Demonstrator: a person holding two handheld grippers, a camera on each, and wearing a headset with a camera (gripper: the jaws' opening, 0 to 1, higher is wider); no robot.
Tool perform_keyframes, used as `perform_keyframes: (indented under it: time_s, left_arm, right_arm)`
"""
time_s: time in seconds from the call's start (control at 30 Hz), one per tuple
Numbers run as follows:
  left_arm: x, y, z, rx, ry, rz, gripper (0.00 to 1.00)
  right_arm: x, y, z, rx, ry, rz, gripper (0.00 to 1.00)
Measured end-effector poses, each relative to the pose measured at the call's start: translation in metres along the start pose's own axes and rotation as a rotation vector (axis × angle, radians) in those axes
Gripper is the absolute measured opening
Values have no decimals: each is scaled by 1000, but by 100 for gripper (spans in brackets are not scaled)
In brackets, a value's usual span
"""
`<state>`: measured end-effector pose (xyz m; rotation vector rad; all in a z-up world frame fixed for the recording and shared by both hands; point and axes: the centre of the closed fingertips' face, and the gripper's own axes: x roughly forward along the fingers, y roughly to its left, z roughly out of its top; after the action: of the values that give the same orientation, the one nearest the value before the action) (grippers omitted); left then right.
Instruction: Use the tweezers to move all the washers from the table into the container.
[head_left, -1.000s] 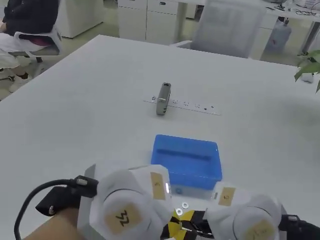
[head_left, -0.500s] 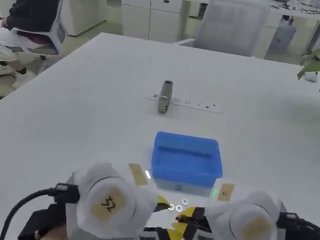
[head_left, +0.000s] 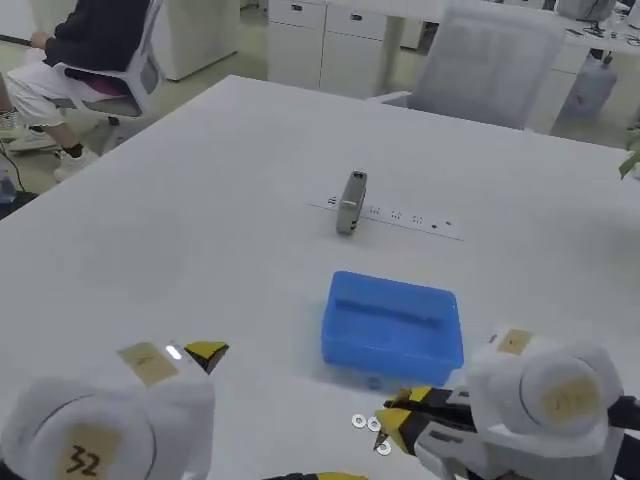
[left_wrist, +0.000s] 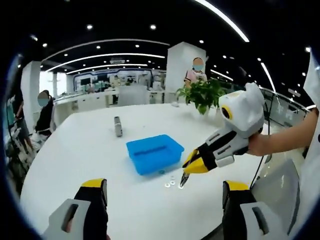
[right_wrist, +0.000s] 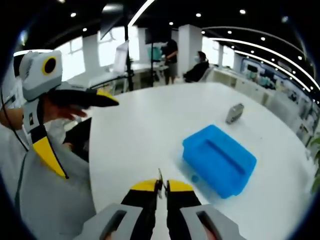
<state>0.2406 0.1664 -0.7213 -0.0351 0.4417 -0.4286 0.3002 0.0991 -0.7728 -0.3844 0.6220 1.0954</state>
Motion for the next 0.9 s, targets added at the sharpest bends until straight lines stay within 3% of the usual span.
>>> perform_keyframes:
  time_s: [0.03,0.17,0.27,0.33,0.4,0.5,0.6,0.7,0.9]
  left_arm:
    - [-3,4,2,-10,-25,25,99]
    - [-10,9,-3,-2,-42,71,99]
    - [-15,12,2,-51,-117,93,99]
    - [-20,23,6,-36,-164,161,99]
    - [-22,32,5,-39,-175,215,99]
    - [-22,41,6,-30,-190,255,99]
    - [-19,45,2,-51,-181,265,99]
    - [-16,48,-8,-40,-132,271,99]
    - [-15,46,-11,-2,-122,273,97]
  right_arm:
    - [1,-3,5,5,-9,-7,3]
    - [5,-13,17,20,-43,-41,3]
    - [8,-18,24,62,-66,-58,3]
    - [11,-20,27,82,-79,-66,3]
    - [14,-20,27,74,-75,-73,3]
    - [18,-23,27,44,-67,-96,3]
    - [21,-27,27,44,-66,-112,3]
    - [25,-29,26,90,-73,-111,3]
    - [32,-29,20,118,-53,-101,3]
